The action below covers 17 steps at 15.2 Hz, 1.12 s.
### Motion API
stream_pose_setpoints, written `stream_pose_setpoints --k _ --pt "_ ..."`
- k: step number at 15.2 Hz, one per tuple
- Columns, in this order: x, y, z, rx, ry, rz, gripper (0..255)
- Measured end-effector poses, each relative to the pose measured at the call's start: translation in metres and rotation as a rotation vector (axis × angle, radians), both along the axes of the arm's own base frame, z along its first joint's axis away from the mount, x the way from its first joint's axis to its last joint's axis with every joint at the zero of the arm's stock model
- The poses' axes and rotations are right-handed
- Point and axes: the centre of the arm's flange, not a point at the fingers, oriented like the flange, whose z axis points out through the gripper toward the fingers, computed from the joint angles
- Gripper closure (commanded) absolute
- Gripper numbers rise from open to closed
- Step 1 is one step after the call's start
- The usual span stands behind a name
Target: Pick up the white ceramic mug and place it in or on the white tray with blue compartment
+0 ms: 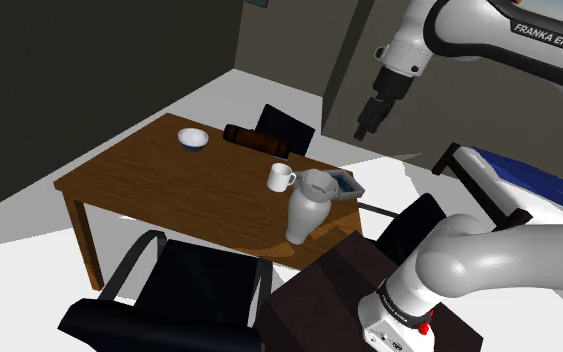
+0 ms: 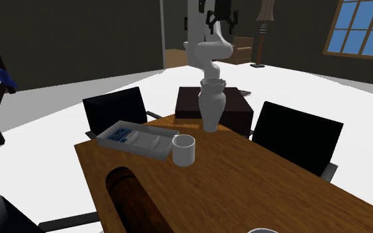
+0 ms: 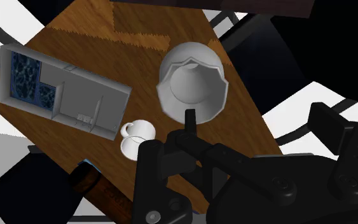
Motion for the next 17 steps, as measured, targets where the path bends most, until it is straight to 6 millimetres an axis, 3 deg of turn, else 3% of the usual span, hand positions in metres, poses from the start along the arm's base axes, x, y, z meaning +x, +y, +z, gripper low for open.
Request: stream_pose_setpoints --k 3,17 --pt "0.008 -0.004 -0.011 0.0 0.001 0.001 0" --pt "0.126 -0.05 -0.145 -0.002 0.008 0.01 0"
